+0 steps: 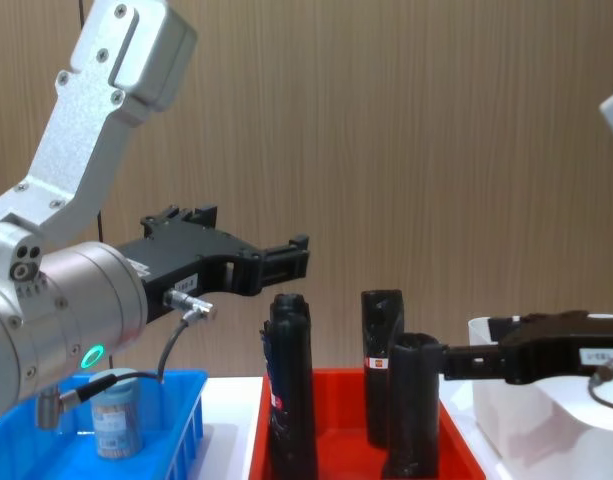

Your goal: Pick the cotton swabs from the blue box and place them into the white box.

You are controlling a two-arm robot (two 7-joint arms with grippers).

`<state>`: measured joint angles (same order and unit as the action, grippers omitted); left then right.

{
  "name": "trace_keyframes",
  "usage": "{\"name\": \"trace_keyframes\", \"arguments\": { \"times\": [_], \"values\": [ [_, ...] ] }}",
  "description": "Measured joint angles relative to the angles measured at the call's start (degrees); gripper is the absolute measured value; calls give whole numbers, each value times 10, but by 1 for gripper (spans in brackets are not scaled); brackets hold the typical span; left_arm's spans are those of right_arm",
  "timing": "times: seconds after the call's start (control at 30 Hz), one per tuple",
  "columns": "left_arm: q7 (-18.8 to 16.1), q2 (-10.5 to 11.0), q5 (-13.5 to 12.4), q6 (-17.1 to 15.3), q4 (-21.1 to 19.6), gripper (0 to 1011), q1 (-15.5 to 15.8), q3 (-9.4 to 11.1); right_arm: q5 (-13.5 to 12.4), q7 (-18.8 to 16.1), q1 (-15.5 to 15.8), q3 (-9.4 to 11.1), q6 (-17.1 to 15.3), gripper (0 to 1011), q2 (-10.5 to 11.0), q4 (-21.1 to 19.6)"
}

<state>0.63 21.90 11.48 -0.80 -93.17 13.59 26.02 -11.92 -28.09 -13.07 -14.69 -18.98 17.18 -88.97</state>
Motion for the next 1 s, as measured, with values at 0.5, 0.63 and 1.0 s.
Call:
{"name": "trace_keyframes", "arguments": {
  "times": [0.5,0.63,1.0],
  "values": [
    [0,0,0,0,0,1004,0,0,33,-40,-65,-14,-12,1001,-27,88],
    [0,0,0,0,0,1004,0,0,37,-44,-75,-16,-12,1002,-31,103],
    [0,0,0,0,0,1004,0,0,51,-50,-107,-26,1,1002,-48,156]
  ]
}}
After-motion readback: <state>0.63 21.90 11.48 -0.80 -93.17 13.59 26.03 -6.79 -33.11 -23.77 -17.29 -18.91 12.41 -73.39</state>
